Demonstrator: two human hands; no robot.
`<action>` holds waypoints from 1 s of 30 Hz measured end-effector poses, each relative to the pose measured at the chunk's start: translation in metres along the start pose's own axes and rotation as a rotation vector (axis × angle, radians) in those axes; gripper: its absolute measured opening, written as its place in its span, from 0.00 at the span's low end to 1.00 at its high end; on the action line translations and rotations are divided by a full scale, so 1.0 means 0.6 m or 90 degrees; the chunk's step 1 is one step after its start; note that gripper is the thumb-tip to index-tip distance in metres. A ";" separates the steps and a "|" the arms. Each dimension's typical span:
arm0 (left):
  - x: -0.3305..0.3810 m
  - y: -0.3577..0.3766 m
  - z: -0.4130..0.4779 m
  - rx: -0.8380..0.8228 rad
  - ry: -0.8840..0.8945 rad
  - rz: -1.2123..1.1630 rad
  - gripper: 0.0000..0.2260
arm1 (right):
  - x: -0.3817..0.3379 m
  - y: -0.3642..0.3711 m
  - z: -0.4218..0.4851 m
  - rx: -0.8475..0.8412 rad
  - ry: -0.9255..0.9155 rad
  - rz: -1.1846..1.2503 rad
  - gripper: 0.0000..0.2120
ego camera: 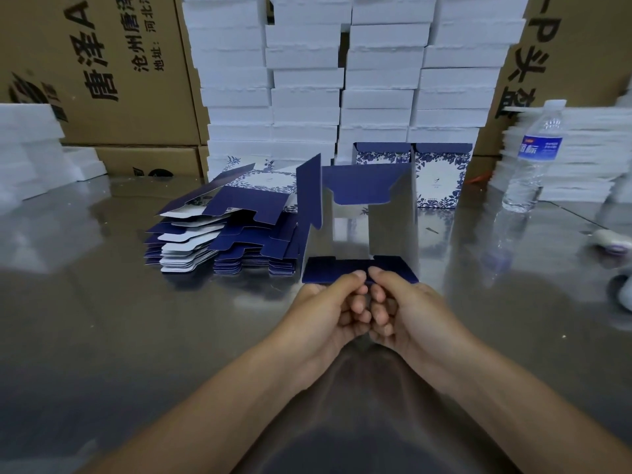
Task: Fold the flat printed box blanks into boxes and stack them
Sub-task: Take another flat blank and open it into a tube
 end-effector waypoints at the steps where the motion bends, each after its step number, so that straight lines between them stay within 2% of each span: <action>1: -0.002 -0.005 0.001 0.023 -0.009 -0.013 0.20 | 0.001 -0.003 0.002 0.007 0.006 0.002 0.26; 4: -0.009 -0.017 0.000 0.077 -0.047 -0.052 0.14 | 0.004 -0.014 0.006 0.022 0.030 0.055 0.26; 7: -0.015 -0.020 -0.001 0.079 -0.081 -0.051 0.13 | 0.009 -0.022 0.008 0.017 0.061 0.106 0.22; 12: -0.013 -0.036 0.001 0.075 -0.141 -0.026 0.19 | 0.010 -0.037 0.009 0.035 0.077 0.115 0.21; 14: 0.001 -0.059 0.009 0.090 -0.119 0.057 0.21 | 0.005 -0.049 0.009 0.061 0.074 0.076 0.22; 16: 0.026 -0.086 0.015 0.107 -0.063 0.227 0.22 | -0.015 -0.068 0.002 0.144 0.008 -0.081 0.23; 19: 0.081 -0.115 0.022 0.131 0.104 0.628 0.22 | -0.076 -0.087 -0.032 0.381 -0.234 -0.481 0.23; 21: 0.103 -0.115 0.019 0.143 0.194 0.777 0.18 | -0.093 -0.085 -0.049 0.455 -0.333 -0.578 0.20; 23: 0.115 -0.111 0.018 0.147 0.279 0.753 0.13 | -0.099 -0.081 -0.052 0.431 -0.410 -0.565 0.22; 24: 0.122 -0.105 0.017 0.140 0.323 0.717 0.15 | -0.102 -0.074 -0.054 0.400 -0.447 -0.552 0.25; 27: 0.137 -0.083 0.014 0.087 0.432 0.627 0.32 | -0.105 -0.054 -0.054 0.289 -0.499 -0.522 0.38; 30: 0.135 -0.062 0.009 0.005 0.482 0.616 0.44 | -0.099 -0.040 -0.050 0.209 -0.489 -0.509 0.44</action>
Point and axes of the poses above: each hand's wrist, its own z-axis towards the middle knuckle, its own y-axis out of the palm, x = y × z, the point moved 10 cm from there along z, towards the middle knuckle, and after that the axes turned 13 degrees about y, right-handed, at the moved point
